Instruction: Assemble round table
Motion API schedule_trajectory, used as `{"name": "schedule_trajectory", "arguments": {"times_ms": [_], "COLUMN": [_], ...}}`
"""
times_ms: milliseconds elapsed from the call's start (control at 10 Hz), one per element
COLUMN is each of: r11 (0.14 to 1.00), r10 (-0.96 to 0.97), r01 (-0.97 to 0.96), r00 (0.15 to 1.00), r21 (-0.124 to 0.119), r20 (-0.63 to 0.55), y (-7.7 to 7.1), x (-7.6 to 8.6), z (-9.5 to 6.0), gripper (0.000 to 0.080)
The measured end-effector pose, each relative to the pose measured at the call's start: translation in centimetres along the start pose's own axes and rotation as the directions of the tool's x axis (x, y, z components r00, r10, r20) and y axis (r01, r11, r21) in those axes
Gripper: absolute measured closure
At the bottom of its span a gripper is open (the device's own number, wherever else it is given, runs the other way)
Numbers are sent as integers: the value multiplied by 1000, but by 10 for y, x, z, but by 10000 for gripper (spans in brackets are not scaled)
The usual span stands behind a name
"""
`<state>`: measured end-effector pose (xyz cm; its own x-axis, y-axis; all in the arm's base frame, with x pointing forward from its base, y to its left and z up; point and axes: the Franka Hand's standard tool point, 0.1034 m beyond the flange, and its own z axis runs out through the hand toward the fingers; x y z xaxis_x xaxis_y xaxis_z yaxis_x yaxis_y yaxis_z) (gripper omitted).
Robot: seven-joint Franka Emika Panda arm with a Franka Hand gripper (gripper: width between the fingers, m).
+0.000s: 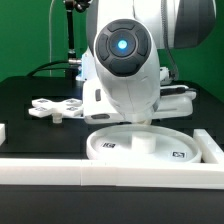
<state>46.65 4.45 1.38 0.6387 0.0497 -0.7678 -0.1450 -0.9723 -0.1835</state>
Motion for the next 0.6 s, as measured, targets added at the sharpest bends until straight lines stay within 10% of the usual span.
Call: {"name": "schedule_trajectory", "arguments": {"times_ms": [400,600], "r11": [1000,1000], "r10": [-3,-3], "r01": [3,3], "r00": [1000,1000], "r21": [2,2], "r20": [11,16], "y": [2,2], "x": [-2,-3], "z": [7,10], "gripper": [394,392]}}
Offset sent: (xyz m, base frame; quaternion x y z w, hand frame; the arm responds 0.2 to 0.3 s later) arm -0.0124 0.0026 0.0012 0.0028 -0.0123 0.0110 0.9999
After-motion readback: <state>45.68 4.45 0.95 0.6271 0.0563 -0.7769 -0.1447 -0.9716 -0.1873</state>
